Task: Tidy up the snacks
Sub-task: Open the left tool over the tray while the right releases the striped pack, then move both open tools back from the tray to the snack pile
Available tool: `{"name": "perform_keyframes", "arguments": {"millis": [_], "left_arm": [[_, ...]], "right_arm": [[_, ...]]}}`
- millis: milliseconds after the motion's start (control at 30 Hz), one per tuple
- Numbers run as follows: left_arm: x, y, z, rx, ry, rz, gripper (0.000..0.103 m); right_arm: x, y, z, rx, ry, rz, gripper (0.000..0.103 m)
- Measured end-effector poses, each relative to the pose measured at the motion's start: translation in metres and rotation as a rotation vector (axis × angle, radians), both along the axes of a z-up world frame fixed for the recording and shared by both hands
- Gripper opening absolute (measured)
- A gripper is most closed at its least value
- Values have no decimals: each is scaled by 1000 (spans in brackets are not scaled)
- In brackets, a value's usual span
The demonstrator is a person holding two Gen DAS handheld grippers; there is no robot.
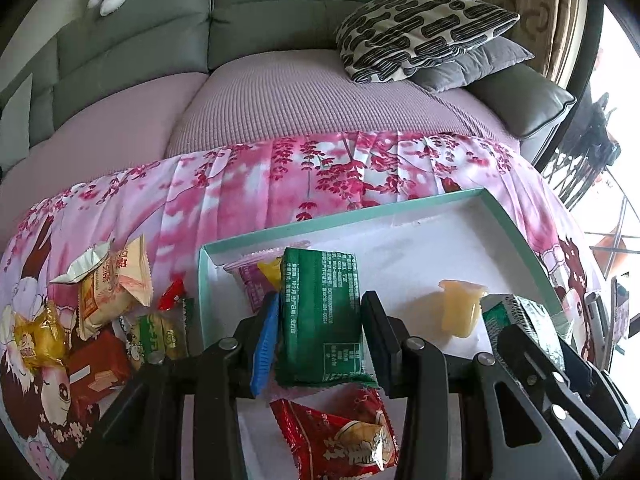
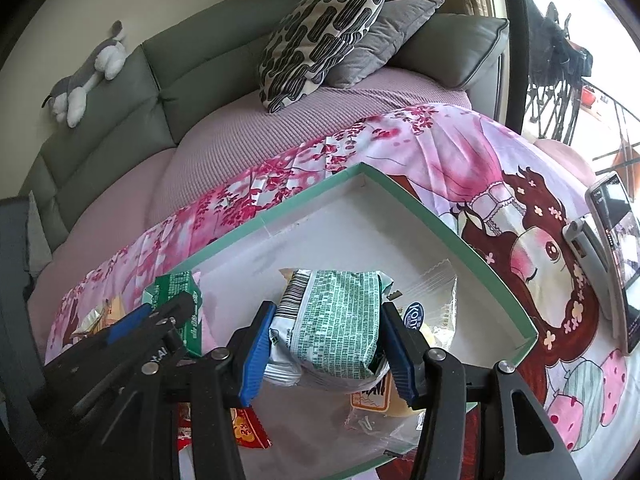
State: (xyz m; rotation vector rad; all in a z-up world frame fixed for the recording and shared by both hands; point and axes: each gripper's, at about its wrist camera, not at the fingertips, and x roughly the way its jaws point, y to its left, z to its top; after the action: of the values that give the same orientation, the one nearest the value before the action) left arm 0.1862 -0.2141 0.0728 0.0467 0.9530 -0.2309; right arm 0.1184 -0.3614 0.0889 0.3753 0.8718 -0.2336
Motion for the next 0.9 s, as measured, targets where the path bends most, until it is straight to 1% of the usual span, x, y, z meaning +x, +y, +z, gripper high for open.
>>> {"name": "perform_keyframes", "arguments": {"millis": [133, 200, 367, 400, 433, 467, 567, 733, 767, 800, 867, 900], "left_arm": [[-3, 5, 6, -6, -7, 18, 44], [-4, 9, 10, -12, -12, 26, 48], [-9, 21, 21, -19, -41, 57, 50], [-10, 24, 23, -17, -45, 63, 52], [-11, 28, 24, -12, -50, 72, 55], [-12, 30, 25, -10, -53, 78, 59], [-13, 40, 24, 4, -55, 108, 60], [-14, 55, 23, 21, -59, 158, 61], [-14, 57, 22, 24, -59, 167, 63], [-14, 60, 21, 26, -59, 176, 73], [-15, 65, 20, 31, -66, 196, 84], [-16, 66, 21, 32, -75, 203, 84]], "right_arm": [[1, 2, 0, -15, 7, 7, 58], [1, 3, 1, -22, 11, 9, 58], [0, 5, 4, -36, 13, 9, 61], [0, 5, 4, -42, 16, 11, 62], [0, 6, 4, -47, 17, 14, 66], [0, 7, 5, -51, 16, 18, 68], [0, 8, 6, -54, 14, 20, 68], [1, 10, 7, -82, 21, 28, 78], [1, 11, 7, -85, 22, 30, 79], [1, 11, 6, -83, 21, 34, 81], [1, 12, 6, -83, 18, 39, 82], [2, 13, 7, -86, 19, 40, 84]]}}
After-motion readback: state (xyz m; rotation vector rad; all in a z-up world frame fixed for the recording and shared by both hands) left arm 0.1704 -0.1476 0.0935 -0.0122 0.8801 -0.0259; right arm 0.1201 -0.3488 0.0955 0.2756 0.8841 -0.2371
